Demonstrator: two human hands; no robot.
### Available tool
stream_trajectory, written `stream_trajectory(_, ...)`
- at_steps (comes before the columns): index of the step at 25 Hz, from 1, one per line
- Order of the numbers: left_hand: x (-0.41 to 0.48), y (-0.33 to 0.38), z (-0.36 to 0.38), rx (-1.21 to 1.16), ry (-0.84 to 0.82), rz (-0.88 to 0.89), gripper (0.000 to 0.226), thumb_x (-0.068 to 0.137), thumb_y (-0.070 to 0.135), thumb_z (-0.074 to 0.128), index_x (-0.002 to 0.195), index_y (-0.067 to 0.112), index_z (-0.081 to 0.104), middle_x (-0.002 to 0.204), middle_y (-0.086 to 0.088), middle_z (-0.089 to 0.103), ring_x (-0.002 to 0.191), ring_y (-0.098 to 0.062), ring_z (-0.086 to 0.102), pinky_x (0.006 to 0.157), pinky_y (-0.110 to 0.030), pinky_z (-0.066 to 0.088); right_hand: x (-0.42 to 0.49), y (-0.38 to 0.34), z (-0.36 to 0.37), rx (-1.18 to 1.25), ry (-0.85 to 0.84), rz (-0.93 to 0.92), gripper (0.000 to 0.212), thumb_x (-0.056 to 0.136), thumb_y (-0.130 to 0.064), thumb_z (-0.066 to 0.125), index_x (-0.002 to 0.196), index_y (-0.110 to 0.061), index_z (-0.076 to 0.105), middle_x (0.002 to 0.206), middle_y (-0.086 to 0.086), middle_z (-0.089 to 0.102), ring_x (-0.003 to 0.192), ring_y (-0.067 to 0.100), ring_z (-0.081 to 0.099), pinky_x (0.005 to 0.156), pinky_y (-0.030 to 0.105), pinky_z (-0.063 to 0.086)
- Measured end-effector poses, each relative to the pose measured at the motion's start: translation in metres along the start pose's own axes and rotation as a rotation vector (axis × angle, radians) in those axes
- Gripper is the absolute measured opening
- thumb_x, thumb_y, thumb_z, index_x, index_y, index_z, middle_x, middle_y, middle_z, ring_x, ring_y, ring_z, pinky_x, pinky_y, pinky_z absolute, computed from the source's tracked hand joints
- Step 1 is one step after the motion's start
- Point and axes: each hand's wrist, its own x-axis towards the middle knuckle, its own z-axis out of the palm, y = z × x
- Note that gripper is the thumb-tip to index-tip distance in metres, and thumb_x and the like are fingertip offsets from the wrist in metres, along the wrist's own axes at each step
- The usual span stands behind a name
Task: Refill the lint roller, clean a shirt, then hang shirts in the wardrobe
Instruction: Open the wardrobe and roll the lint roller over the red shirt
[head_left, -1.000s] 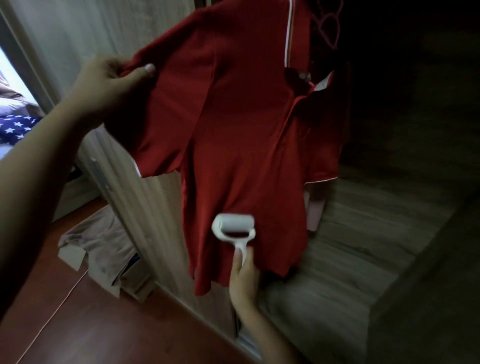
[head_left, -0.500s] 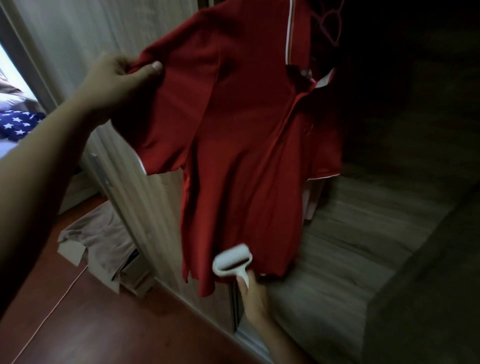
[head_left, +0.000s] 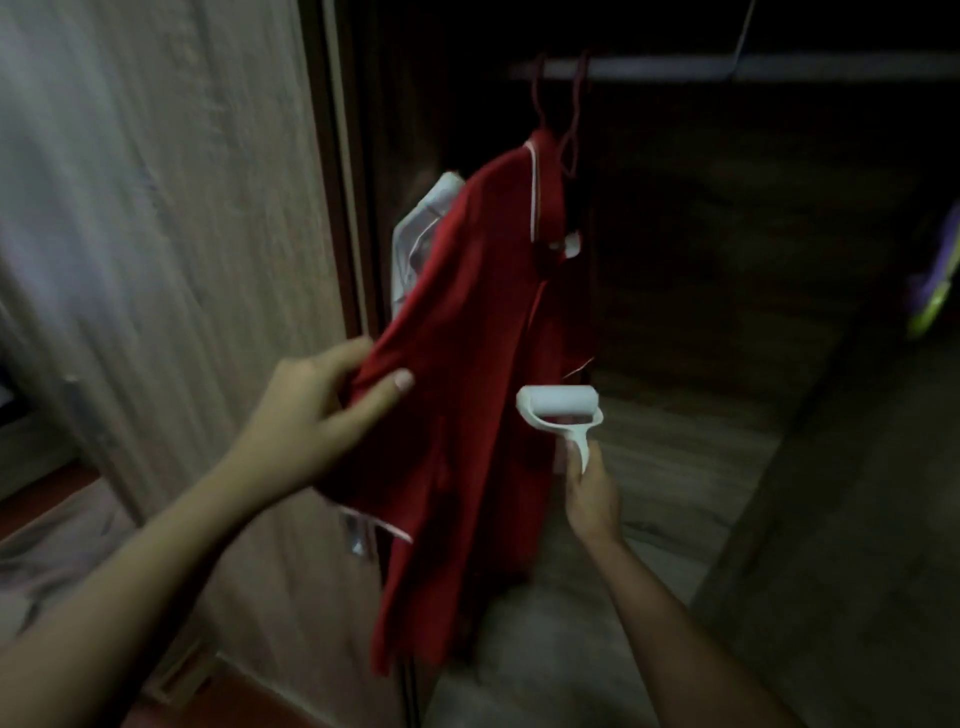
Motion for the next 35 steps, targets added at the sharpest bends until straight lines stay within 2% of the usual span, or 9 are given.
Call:
stream_trajectory(5, 0.007, 0.019, 0.056, -0.141, 0.045, -0.109, 0.037, 0.077, 0.05, 0.065, 0.081, 0.017, 0.048, 0.057, 0.0, 0.053, 0.055, -0.014, 0.055, 0.05, -0.013, 0.035, 0.027, -0.014, -0.053, -0.022, 0.073, -0.025, 0.035, 0.097, -0.043, 0.03, 0.109, -0.016, 0.047, 0.079, 0.013, 0.064, 0.074, 0.032, 0.06, 0.067, 0.037, 0.045)
stream_trajectory(7, 0.033, 0.031, 0.068, -0.247, 0.089, -0.173, 0.044, 0.076, 0.049, 0.069, 0.1, 0.02, 0.047, 0.076, 0.004, 0.061, 0.062, -0.009, 0.058, 0.062, -0.019, 0.042, 0.029, -0.017, -0.068, -0.034, 0.107, -0.041, 0.033, 0.097, -0.041, 0.031, 0.111, -0.016, 0.047, 0.073, 0.011, 0.062, 0.066, 0.027, 0.059, 0.063, 0.035, 0.043)
stream_trajectory(10, 0.093, 0.047, 0.079, -0.261, 0.122, -0.175, 0.071, 0.08, 0.046, 0.065, 0.135, 0.012, 0.034, 0.126, -0.003, 0.056, 0.106, -0.02, 0.059, 0.089, -0.034, 0.046, 0.028, -0.023, -0.085, -0.017, 0.15, -0.054, 0.03, 0.098, -0.04, 0.031, 0.107, -0.018, 0.048, 0.064, 0.01, 0.059, 0.058, 0.02, 0.057, 0.054, 0.032, 0.039)
stream_trajectory(14, 0.159, 0.071, 0.091, -0.286, -0.051, -0.222, 0.085, 0.081, 0.04, 0.064, 0.147, 0.012, 0.019, 0.146, -0.012, 0.04, 0.133, -0.026, 0.04, 0.105, -0.031, 0.033, 0.024, -0.032, -0.1, -0.001, 0.203, -0.075, 0.025, 0.098, -0.039, 0.032, 0.104, -0.021, 0.049, 0.057, 0.008, 0.055, 0.053, 0.021, 0.056, 0.05, 0.029, 0.039)
stream_trajectory(21, 0.195, 0.108, 0.121, -0.489, -0.236, -0.4, 0.092, 0.083, 0.054, 0.054, 0.15, 0.013, 0.005, 0.151, -0.02, 0.028, 0.137, -0.035, 0.031, 0.111, -0.035, 0.027, 0.008, -0.051, -0.126, 0.017, 0.313, -0.04, 0.028, 0.098, -0.039, 0.034, 0.105, -0.017, 0.051, 0.062, 0.007, 0.057, 0.057, 0.021, 0.055, 0.054, 0.032, 0.038)
stream_trajectory(25, 0.195, 0.111, 0.121, -0.406, -0.294, -0.318, 0.076, 0.081, 0.029, 0.061, 0.145, 0.011, 0.023, 0.13, -0.019, 0.051, 0.112, -0.031, 0.054, 0.087, -0.029, 0.045, -0.009, -0.058, -0.145, -0.033, 0.359, -0.042, 0.028, 0.098, -0.037, 0.035, 0.106, -0.016, 0.051, 0.062, 0.011, 0.058, 0.055, 0.02, 0.054, 0.052, 0.032, 0.037)
stream_trajectory(28, 0.191, 0.11, 0.124, -0.343, -0.384, -0.242, 0.083, 0.079, 0.025, 0.058, 0.149, 0.018, 0.015, 0.125, -0.019, 0.055, 0.103, -0.029, 0.058, 0.076, -0.025, 0.043, -0.021, -0.063, -0.155, -0.067, 0.373, -0.031, 0.027, 0.098, -0.039, 0.034, 0.105, -0.018, 0.05, 0.06, 0.004, 0.056, 0.054, 0.013, 0.052, 0.052, 0.028, 0.037)
stream_trajectory(33, 0.175, 0.116, 0.138, -0.478, -0.269, -0.329, 0.073, 0.093, 0.02, 0.043, 0.15, 0.013, -0.001, 0.133, -0.025, 0.047, 0.097, -0.031, 0.057, 0.077, -0.03, 0.044, -0.052, -0.064, -0.169, -0.072, 0.4, -0.007, 0.024, 0.096, -0.042, 0.033, 0.096, -0.023, 0.048, 0.066, 0.008, 0.063, 0.06, 0.016, 0.059, 0.057, 0.032, 0.043)
stream_trajectory(35, 0.163, 0.126, 0.143, -0.508, -0.239, -0.312, 0.07, 0.096, 0.022, 0.037, 0.149, 0.007, -0.006, 0.15, -0.027, 0.024, 0.126, -0.038, 0.042, 0.1, -0.04, 0.039, -0.069, -0.059, -0.173, -0.067, 0.414, 0.01, 0.024, 0.097, -0.042, 0.034, 0.096, -0.023, 0.048, 0.069, 0.006, 0.065, 0.063, 0.015, 0.061, 0.06, 0.033, 0.045)
